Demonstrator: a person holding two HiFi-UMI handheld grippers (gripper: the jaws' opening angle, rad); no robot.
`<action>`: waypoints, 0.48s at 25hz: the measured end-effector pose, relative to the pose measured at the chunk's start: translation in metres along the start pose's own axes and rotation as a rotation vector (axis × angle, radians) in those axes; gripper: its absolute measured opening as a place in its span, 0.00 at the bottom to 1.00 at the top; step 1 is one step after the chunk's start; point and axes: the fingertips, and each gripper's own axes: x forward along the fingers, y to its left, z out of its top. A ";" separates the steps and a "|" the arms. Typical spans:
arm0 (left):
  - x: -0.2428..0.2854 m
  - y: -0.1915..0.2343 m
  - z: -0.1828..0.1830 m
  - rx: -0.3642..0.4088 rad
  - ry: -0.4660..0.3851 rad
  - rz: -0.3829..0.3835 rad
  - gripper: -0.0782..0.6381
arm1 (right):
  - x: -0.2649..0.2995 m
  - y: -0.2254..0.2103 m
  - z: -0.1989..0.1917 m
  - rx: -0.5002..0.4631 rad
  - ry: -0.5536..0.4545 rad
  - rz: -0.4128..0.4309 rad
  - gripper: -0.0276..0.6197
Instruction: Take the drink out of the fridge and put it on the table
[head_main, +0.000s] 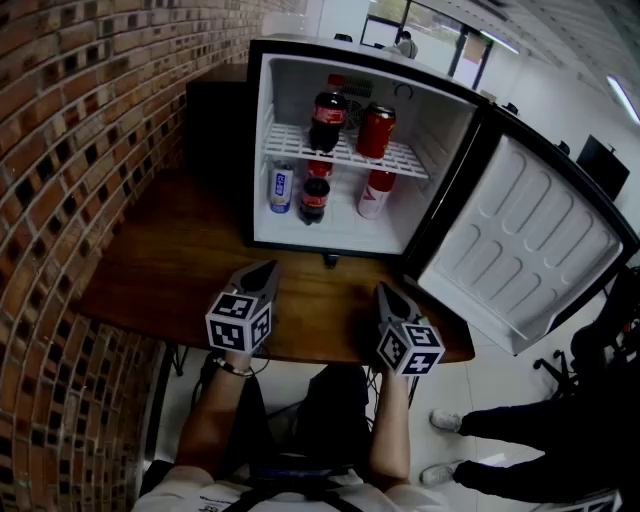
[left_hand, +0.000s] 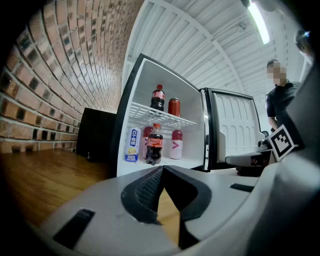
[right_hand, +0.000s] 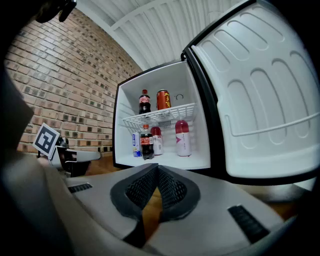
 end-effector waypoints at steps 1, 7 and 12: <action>0.000 0.000 0.000 0.000 0.000 0.001 0.11 | 0.000 0.000 0.000 0.000 -0.001 0.001 0.05; 0.001 -0.001 0.003 0.003 -0.003 -0.003 0.11 | -0.001 -0.001 0.000 0.002 -0.003 -0.001 0.05; 0.006 -0.002 0.030 0.035 -0.056 0.005 0.11 | -0.001 -0.002 -0.001 0.005 -0.006 0.001 0.05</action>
